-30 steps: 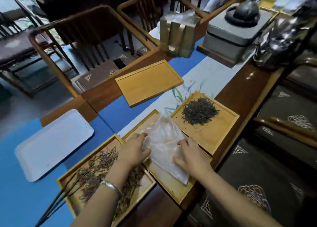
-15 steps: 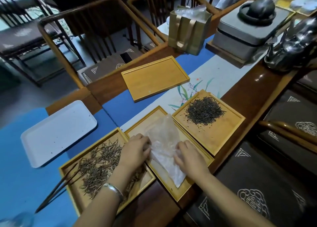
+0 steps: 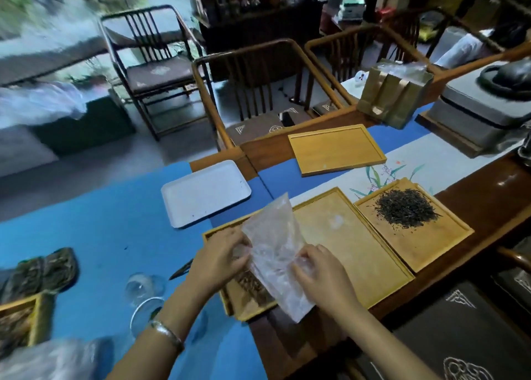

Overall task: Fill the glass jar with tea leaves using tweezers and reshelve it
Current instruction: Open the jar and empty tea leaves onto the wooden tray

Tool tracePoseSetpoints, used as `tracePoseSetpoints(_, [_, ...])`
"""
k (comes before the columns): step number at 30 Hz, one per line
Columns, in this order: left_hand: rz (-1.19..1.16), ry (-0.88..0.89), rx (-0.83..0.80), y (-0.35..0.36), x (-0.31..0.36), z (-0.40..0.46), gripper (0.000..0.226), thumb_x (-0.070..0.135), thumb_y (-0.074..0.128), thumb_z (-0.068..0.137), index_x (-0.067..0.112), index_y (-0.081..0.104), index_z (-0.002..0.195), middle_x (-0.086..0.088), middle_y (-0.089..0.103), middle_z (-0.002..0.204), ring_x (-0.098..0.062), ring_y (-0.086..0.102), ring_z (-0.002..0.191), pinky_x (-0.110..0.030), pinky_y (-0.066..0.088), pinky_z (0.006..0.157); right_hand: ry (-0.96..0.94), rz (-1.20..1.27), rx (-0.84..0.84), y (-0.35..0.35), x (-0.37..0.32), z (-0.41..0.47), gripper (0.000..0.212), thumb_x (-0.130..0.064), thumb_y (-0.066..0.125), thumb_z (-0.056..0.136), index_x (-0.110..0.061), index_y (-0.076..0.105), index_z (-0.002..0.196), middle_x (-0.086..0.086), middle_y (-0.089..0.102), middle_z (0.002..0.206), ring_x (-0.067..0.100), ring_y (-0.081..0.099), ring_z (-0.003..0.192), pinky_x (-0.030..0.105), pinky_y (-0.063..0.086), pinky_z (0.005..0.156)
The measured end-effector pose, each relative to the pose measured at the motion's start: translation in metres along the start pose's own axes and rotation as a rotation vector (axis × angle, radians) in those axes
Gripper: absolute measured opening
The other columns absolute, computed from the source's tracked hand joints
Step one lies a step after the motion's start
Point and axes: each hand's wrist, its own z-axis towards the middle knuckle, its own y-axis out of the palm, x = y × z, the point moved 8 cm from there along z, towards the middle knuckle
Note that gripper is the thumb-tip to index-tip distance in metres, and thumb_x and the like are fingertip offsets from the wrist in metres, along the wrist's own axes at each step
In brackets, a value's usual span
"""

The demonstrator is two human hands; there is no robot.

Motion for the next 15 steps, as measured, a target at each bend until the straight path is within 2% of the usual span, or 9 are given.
tracePoseSetpoints(4, [0.027, -0.093, -0.031, -0.024, -0.025, -0.073, 0.027, 0.024, 0.065, 0.089, 0.022, 0.064, 0.116, 0.003, 0.058, 0.121, -0.019, 0.054, 0.115, -0.036, 0.046, 0.092, -0.074, -0.002, -0.063, 0.027, -0.057, -0.034, 0.016, -0.033, 0.061, 0.087, -0.022, 0.051, 0.081, -0.004, 0.052, 0.084, 0.015, 0.052, 0.082, 0.027, 0.036, 0.066])
tracePoseSetpoints(6, [-0.003, -0.113, 0.028, -0.037, -0.029, -0.111, 0.034, 0.022, 0.065, 0.09, 0.02, 0.062, 0.124, 0.0, 0.055, 0.129, -0.02, 0.051, 0.123, -0.03, 0.04, 0.102, -0.052, 0.003, -0.07, 0.04, -0.078, -0.05, 0.017, -0.032, 0.061, 0.087, -0.019, 0.052, 0.08, -0.002, 0.054, 0.083, 0.018, 0.054, 0.081, 0.03, 0.036, 0.065])
tracePoseSetpoints(8, [-0.035, -0.156, 0.111, -0.049, -0.032, -0.148, 0.04, 0.022, 0.065, 0.089, 0.021, 0.059, 0.129, -0.002, 0.05, 0.137, -0.019, 0.047, 0.129, -0.026, 0.036, 0.104, -0.034, 0.007, -0.074, 0.052, -0.097, -0.063, 0.018, -0.031, 0.061, 0.088, -0.015, 0.057, 0.083, 0.001, 0.056, 0.084, 0.02, 0.055, 0.082, 0.032, 0.036, 0.064])
tracePoseSetpoints(10, [-0.061, -0.196, 0.201, -0.058, -0.033, -0.181, 0.045, 0.023, 0.067, 0.088, 0.021, 0.056, 0.132, -0.003, 0.045, 0.142, -0.021, 0.044, 0.132, -0.031, 0.039, 0.105, -0.014, -0.016, -0.078, 0.063, -0.111, -0.075, 0.021, -0.032, 0.059, 0.089, -0.012, 0.057, 0.084, 0.003, 0.059, 0.084, 0.022, 0.056, 0.082, 0.033, 0.034, 0.062])
tracePoseSetpoints(12, [-0.106, -0.224, 0.276, -0.061, -0.031, -0.21, 0.052, 0.024, 0.069, 0.087, 0.018, 0.053, 0.135, -0.003, 0.041, 0.146, -0.019, 0.04, 0.135, -0.033, 0.035, 0.109, 0.027, -0.036, -0.053, 0.069, -0.12, -0.086, 0.023, -0.033, 0.057, 0.09, -0.013, 0.054, 0.078, 0.006, 0.061, 0.081, 0.026, 0.057, 0.08, 0.034, 0.032, 0.059])
tracePoseSetpoints(15, [-0.176, -0.244, 0.224, -0.046, -0.022, -0.237, 0.062, 0.046, 0.066, 0.085, 0.018, 0.048, 0.137, 0.004, 0.046, 0.141, -0.012, 0.043, 0.131, -0.027, 0.033, 0.109, 0.079, -0.03, -0.032, 0.076, -0.128, -0.098, 0.023, -0.032, 0.056, 0.089, -0.014, 0.053, 0.074, 0.008, 0.064, 0.077, 0.03, 0.06, 0.079, 0.035, 0.035, 0.059])
